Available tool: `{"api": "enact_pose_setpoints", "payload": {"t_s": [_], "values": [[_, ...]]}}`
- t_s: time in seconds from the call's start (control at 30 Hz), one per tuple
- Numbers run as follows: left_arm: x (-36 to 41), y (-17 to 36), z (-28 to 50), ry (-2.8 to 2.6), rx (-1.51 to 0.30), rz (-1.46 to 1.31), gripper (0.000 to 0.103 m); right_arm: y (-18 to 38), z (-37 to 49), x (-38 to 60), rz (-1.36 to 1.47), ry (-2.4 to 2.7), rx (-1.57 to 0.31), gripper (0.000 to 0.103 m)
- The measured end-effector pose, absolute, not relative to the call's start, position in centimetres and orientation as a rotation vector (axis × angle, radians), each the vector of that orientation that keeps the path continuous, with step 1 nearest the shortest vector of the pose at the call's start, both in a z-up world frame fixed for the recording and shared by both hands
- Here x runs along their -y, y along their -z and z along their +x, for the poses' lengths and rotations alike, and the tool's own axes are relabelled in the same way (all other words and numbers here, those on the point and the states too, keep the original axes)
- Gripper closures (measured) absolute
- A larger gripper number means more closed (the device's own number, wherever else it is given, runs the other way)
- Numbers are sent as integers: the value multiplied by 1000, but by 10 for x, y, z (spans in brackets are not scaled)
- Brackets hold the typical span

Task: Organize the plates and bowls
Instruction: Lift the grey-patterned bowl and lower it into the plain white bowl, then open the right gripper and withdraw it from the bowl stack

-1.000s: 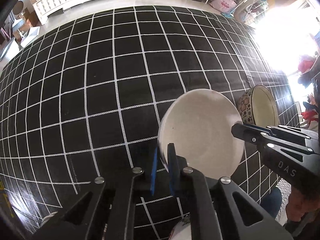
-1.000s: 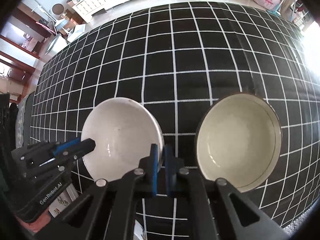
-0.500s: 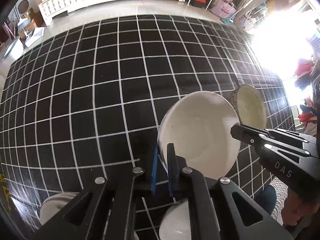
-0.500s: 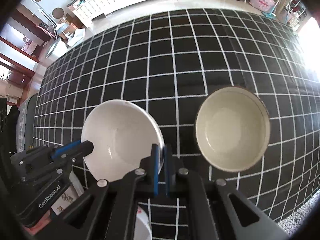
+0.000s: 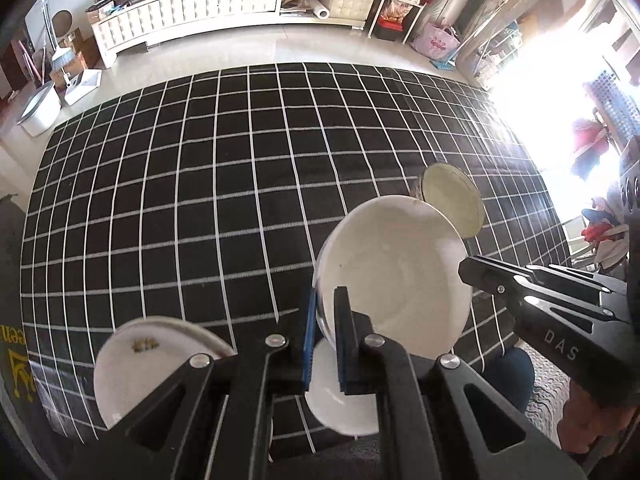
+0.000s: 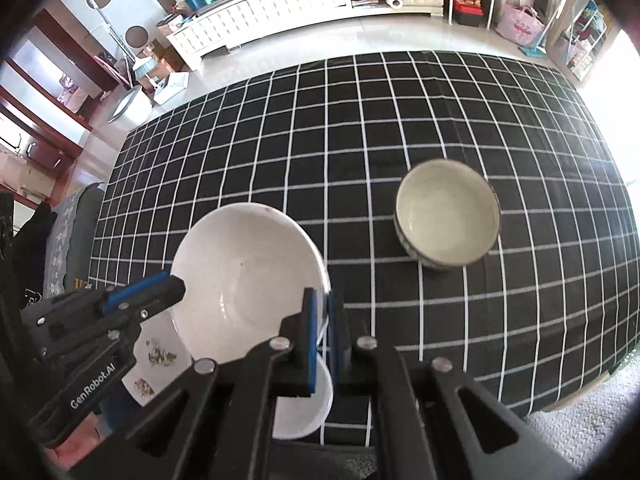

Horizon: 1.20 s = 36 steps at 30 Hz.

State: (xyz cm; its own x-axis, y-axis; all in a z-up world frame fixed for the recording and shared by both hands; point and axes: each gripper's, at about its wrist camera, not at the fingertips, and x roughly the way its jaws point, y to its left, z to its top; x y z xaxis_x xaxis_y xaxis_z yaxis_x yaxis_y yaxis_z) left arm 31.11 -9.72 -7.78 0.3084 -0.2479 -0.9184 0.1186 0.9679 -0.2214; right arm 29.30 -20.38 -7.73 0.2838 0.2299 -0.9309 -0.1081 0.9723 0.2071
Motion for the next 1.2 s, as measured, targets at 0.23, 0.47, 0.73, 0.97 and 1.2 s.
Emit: {"api": "enact_pose_setpoints", "payload": {"t_s": [0.23, 0.47, 0.73, 0.97, 1.2], "values": [[86, 91, 286, 239, -1262, -131, 96, 92, 271, 197, 124, -228, -1288, 95], [81, 105, 268, 238, -1294, -131, 96, 106, 255, 191, 122, -225, -1314, 95], [93, 120, 249, 326, -1318, -175, 98, 119, 243, 192, 201, -285, -1347, 97], [118, 113, 242, 331, -1277, -76, 103, 122, 241, 183, 172, -277, -1345, 100], [105, 138, 252, 287, -1334, -92, 103, 134, 236, 188, 158, -253, -1351, 100]]}}
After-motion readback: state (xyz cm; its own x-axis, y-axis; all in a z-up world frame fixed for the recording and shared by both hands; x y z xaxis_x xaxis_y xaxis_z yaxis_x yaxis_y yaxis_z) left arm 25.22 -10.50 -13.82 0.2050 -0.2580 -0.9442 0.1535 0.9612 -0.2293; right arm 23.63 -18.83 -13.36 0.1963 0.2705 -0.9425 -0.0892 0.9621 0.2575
